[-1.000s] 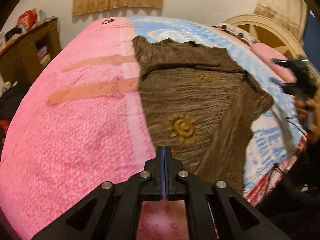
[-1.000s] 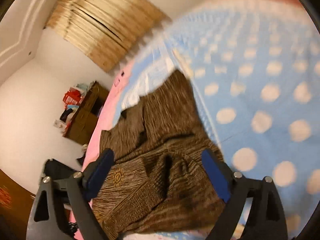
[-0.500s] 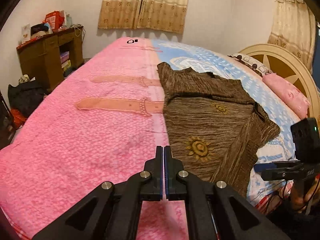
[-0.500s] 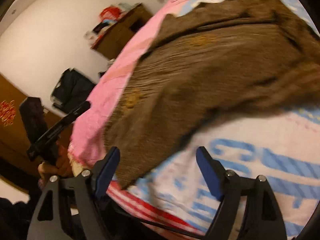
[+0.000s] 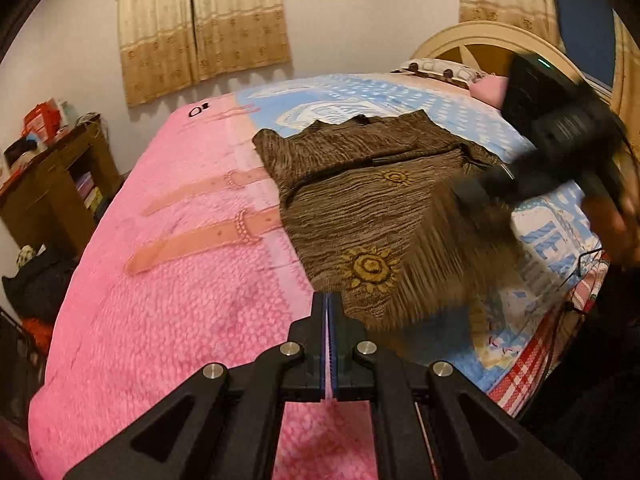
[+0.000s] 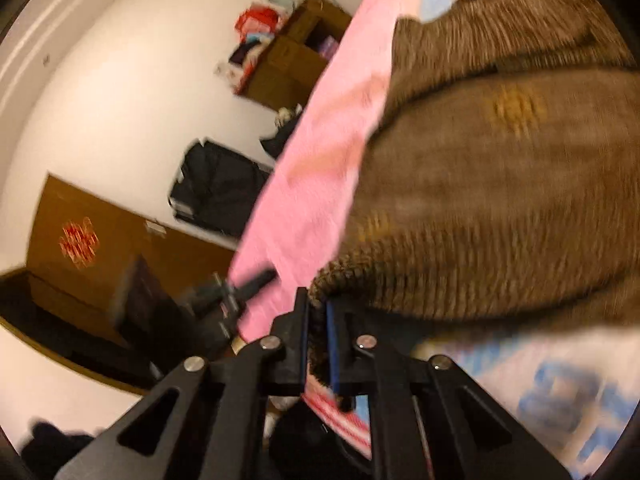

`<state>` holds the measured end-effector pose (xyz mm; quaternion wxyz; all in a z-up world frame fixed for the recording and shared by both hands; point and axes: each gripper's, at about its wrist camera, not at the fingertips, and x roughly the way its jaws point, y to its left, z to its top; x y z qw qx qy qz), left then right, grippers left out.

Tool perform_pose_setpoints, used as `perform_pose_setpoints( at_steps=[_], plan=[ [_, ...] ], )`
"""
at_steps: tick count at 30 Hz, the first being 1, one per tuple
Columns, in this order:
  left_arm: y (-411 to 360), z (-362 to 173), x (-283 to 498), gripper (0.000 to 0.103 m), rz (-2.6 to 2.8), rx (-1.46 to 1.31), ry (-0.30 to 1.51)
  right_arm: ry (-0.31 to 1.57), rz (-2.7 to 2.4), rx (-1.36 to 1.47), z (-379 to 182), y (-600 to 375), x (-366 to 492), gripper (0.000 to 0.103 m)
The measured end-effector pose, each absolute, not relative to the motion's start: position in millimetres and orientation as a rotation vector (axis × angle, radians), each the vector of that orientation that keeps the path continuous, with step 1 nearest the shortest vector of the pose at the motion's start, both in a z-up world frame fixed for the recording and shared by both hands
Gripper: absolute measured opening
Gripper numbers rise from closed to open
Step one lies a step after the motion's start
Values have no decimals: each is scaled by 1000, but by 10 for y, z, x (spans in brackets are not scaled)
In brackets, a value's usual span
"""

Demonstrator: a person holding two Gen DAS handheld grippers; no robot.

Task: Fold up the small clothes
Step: 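Lift the hem and fold it toward the collar with both grippers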

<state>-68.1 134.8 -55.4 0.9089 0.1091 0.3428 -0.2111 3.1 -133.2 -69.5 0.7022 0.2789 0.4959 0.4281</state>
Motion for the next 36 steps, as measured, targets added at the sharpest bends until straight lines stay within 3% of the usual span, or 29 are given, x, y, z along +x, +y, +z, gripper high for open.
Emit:
perform_pose_setpoints(
  at_steps=[3,4,5,7,8,12,21,27,36],
  plan=[
    [1313,-566,-556,1,-469,210,720,1092,936,766,-774,-1440,487,16],
    [1294,-564,-507,1,-473,213,726,1094,920,817,-849,-1442,596,30],
    [1279,-557,-474,1,-476,216,727,1105,891,865,-941,-1462,704,57],
    [1256,-538,-433,1,-486,219,721,1124,830,890,-1034,-1487,805,82],
    [1248,-521,-408,1,-500,216,715,1110,819,907,-1057,-1549,785,85],
    [1155,-515,-208,1,-534,211,729,1023,816,974,-975,-1933,670,86],
    [880,-588,420,1,-593,41,821,790,570,707,-500,-2749,-135,85],
    [661,-927,529,1,-593,77,904,765,467,689,-551,-2991,-503,85],
    [963,-1043,522,1,-664,-165,851,777,458,794,-764,-3119,-497,85]
  ],
)
